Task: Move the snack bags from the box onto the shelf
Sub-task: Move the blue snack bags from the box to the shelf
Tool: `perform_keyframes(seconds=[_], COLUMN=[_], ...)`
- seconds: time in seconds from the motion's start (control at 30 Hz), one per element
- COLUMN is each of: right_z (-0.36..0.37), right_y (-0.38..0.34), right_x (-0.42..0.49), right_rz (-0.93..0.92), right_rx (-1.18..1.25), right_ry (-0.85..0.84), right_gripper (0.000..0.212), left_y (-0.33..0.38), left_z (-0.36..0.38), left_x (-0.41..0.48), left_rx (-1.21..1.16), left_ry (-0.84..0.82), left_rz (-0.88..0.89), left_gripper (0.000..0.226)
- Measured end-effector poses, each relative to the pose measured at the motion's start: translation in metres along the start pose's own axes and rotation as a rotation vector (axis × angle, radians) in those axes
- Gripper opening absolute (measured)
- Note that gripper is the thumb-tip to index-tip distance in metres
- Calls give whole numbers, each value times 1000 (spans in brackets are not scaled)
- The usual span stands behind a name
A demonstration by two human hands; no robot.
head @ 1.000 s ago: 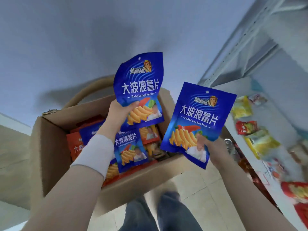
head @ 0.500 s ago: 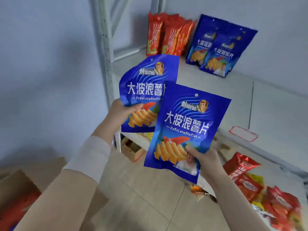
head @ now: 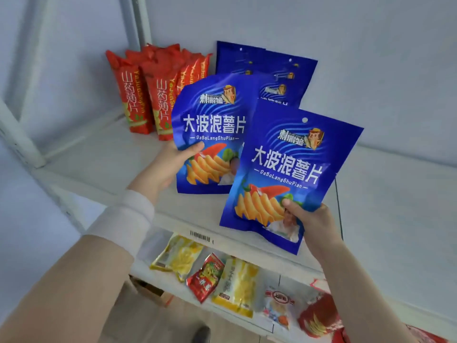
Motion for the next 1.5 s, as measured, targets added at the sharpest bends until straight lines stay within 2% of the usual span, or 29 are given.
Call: perform_keyframes(seconds=[0.1, 0.3, 0.53, 0.6, 0.7, 0.9, 1.13, 1.33, 1.43, 1.5], right_z=[19, 59, 62, 59, 57, 60, 59, 70, 75, 78], right_y=[-26, -64, -72, -68, -71, -65, -53, -52, -59, -66], right_x=[71, 195, 280, 293, 305, 305, 303, 293, 277, 257], right_rz=[-47, -74, -83, -88, -127, -261, -332, -388, -453, -470], right_rx=[-46, -70, -101, -121, -153, -290, -376, -503, -562, -659], right_ry=[63, 195, 361, 416, 494, 658, 792, 841, 845, 790], right_gripper=[12, 28, 26, 24, 30, 46, 79, 75, 67, 58], left_y=[-16, -60, -99, -107, -114, -110, -101, -77, -67, -59], left_z=[-1, 5, 35, 41, 44, 48, 48, 55, 63, 62], left_x=[81, 211, 290, 297, 305, 299, 288, 263, 245, 225], left_rx=[44, 79, 18, -4, 18, 163, 471, 841, 1038, 1175], left_ry=[-42, -126, -141, -128, -47, 122, 199, 256, 121, 14], left_rz=[3, -15, -4, -16, 1, 128, 374, 577, 603, 599], left_gripper=[15, 22, 25, 24, 24, 56, 82, 60, 51, 45])
Point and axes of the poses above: each hand's wrist, its own x-axis towards the middle knuckle, its own z-axis out of the palm, y = z × x, the point moved 4 cm from there along x, towards the middle knuckle, and after that the axes turned 8 degrees about z, right-handed, at the moved point
